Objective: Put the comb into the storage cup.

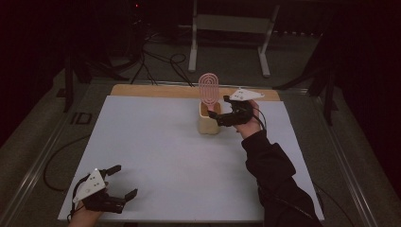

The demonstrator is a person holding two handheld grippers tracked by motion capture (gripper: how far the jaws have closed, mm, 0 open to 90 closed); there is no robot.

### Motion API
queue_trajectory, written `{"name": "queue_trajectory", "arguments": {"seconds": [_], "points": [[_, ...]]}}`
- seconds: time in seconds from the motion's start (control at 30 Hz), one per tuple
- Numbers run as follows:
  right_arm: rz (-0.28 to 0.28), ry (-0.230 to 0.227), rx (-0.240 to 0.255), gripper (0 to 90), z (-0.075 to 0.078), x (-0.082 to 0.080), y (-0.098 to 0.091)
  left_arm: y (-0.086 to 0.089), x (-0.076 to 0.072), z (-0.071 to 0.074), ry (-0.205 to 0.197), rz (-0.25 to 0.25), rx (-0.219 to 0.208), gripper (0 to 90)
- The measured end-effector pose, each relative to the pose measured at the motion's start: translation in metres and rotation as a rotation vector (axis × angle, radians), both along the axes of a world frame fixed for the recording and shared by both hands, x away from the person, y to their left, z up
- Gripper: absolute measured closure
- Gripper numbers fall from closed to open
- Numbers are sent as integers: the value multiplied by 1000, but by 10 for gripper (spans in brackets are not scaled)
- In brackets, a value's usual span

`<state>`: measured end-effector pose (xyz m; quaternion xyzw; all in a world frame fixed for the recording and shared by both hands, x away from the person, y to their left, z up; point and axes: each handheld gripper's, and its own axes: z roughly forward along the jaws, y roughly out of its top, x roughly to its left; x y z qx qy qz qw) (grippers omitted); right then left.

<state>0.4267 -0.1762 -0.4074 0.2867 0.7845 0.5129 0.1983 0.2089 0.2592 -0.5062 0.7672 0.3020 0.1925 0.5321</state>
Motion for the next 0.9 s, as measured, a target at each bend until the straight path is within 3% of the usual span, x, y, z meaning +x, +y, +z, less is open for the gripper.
{"name": "queue_trajectory", "arguments": {"seconds": [0.33,0.57,0.9], "points": [[-6,26,-22,88,5,-15,-14,0,0,0,-3,1,0,0],[5,55,-7,88,5,-28,-24,0,-1,1,-5,2,2,0],[17,56,-2,86,-2,-49,-38,0,0,1,-5,1,0,0]]}}
